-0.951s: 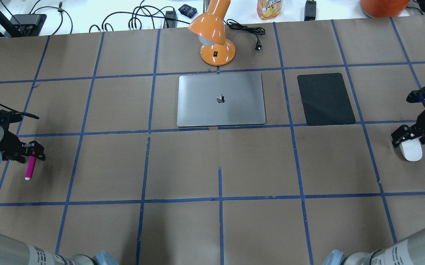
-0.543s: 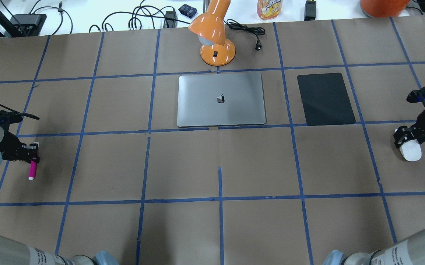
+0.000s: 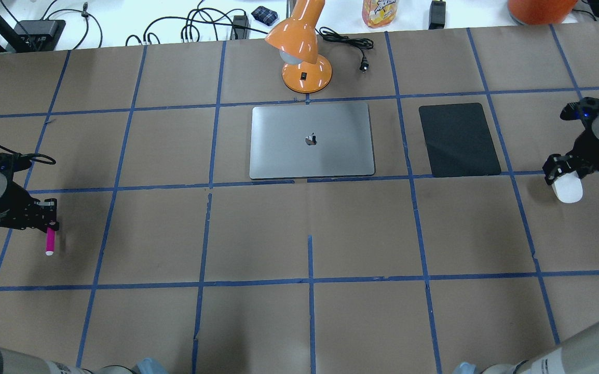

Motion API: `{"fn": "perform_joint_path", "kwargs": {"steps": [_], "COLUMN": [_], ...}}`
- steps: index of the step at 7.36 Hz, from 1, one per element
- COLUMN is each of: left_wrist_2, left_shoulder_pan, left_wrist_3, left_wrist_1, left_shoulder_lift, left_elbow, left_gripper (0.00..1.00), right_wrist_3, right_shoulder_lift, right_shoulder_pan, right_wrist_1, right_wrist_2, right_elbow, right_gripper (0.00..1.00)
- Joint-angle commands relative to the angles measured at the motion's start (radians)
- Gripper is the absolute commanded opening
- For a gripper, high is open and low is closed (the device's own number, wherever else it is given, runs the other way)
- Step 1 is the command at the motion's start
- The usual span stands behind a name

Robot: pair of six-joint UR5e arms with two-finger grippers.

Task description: Place pen and mouse around notebook

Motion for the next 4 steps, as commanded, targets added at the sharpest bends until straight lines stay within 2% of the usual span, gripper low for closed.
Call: {"fn": "perform_joint_path", "kwargs": {"steps": [1,2,3,4], "left_wrist_2": [0.003,0.006,0.005,-0.008], "left_shoulder_pan": [-0.123,-0.199,-0.258,-0.345], "left_wrist_3": [-0.293,-0.424,-0.559,-0.732], "left_wrist_1": [-0.072,-0.127,-0.173,-0.210], "left_shoulder_lift": [0.107,0.144,0.175,0.197], "left_elbow": [-0.032,-0.034,-0.034,-0.032], "left_gripper": [0.04,0.04,0.04,0.04], "right_wrist_3": [0.205,0.277,0.284,0.316], "right_shoulder_lift": [0.097,0.187,0.238,0.237], "right_shoulder_pan": [0.223,0.293,0.303,0.312], "right_wrist_1": [0.046,0.048,0.045,0.048], "right_wrist_2": [0.038,0.036,0.048,0.049], "right_elbow": [-0.205,-0.285,-0.320,-0.317], "right_gripper": [0.53,0.53,0.54,0.54]}}
